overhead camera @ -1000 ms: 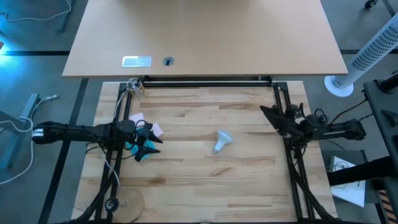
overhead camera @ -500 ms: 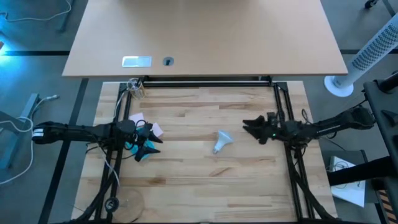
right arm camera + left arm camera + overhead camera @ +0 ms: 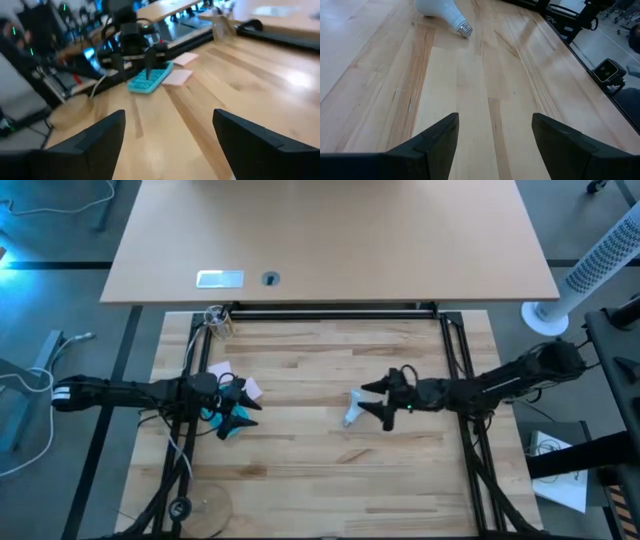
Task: Screw lightbulb
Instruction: Insert the lightbulb into the lamp
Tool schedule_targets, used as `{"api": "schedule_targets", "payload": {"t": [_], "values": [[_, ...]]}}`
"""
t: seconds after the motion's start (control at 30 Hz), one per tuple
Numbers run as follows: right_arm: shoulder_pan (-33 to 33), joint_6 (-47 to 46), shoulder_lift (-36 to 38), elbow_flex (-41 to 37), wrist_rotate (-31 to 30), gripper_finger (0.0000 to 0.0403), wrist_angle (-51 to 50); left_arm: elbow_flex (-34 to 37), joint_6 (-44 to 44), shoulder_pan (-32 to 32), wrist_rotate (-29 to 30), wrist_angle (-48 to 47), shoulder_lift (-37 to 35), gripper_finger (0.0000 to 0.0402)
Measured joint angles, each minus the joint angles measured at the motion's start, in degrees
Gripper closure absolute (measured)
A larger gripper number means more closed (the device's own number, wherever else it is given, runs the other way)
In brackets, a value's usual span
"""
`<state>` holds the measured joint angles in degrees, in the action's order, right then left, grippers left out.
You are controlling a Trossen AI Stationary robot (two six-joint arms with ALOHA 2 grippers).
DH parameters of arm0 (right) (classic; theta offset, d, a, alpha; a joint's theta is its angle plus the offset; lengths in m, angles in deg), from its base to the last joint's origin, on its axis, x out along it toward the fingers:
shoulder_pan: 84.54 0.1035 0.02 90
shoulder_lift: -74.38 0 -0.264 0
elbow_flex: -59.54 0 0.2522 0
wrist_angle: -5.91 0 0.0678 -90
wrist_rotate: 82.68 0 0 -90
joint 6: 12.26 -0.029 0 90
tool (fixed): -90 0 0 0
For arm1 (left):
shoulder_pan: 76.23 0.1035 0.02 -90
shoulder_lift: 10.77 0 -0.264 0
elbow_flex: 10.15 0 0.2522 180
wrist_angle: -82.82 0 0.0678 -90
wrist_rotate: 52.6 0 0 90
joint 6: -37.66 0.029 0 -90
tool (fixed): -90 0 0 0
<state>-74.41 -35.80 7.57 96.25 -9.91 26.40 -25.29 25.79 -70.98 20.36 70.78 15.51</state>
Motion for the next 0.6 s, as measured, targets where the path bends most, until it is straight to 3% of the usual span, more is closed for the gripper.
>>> {"api": "schedule_targets", "payload": {"t": [0.13, 0.33, 0.6], "values": [[0.0, 6.1, -4.1, 9.4, -0.5, 0.0116, -11.2, 0.0, 0.0, 0.0, 0.0, 0.0, 0.0, 0.0158], [0.0, 7.8, -7.6, 22.1, -3.4, 0.0134, -28.8, 0.0, 0.0, 0.0, 0.0, 0.0, 0.0, 0.0158], [0.1, 3.3, -8.1, 27.8, -3.8, 0.0166, -38.3, 0.0, 0.0, 0.0, 0.0, 0.0, 0.0, 0.0158]]}}
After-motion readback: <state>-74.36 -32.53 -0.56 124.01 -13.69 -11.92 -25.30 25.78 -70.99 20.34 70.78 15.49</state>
